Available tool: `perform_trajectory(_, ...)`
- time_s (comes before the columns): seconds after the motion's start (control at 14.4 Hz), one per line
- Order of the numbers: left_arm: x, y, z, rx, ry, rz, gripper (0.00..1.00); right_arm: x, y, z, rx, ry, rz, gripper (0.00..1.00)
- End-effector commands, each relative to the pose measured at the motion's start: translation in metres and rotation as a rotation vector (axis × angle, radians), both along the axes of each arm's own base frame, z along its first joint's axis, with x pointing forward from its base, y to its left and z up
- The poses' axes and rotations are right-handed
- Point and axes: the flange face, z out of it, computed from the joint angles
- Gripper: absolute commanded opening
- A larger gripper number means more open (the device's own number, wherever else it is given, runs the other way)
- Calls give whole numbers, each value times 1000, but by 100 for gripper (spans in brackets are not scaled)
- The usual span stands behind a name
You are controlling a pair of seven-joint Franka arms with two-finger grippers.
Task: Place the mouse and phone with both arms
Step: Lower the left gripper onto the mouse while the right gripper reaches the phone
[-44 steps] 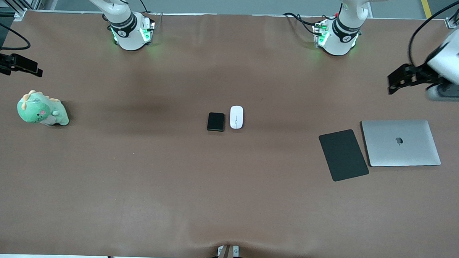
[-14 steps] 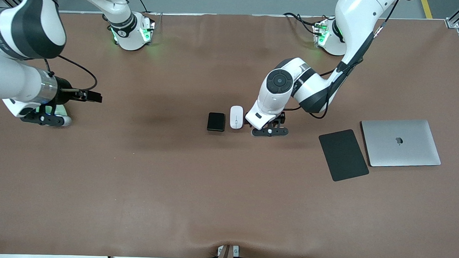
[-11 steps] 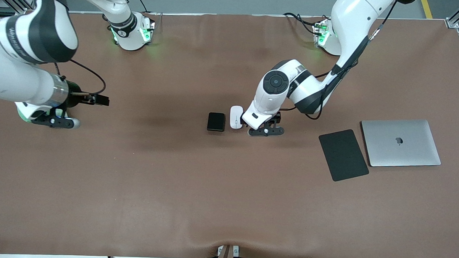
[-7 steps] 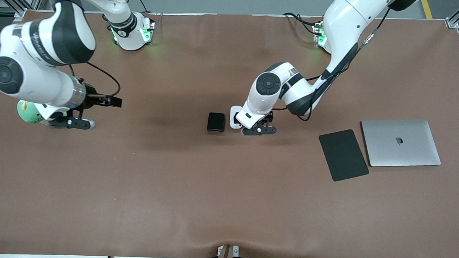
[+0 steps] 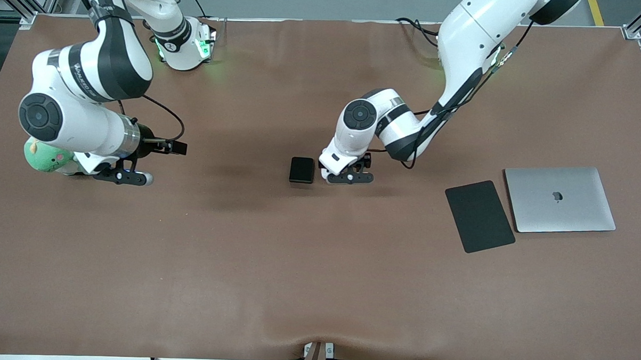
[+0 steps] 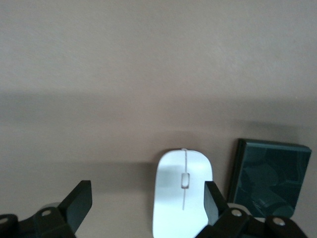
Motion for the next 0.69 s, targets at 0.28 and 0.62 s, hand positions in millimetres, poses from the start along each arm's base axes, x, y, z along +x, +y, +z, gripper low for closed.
perform_trajectory(0.28, -19, -26, -18, -16, -28, -40, 94, -3, 27, -15, -3, -13, -44, 100)
perform_trajectory(0.62, -30, -32, -32, -7, -7, -55, 89, -6, 68, -32, -28, -29, -69, 100)
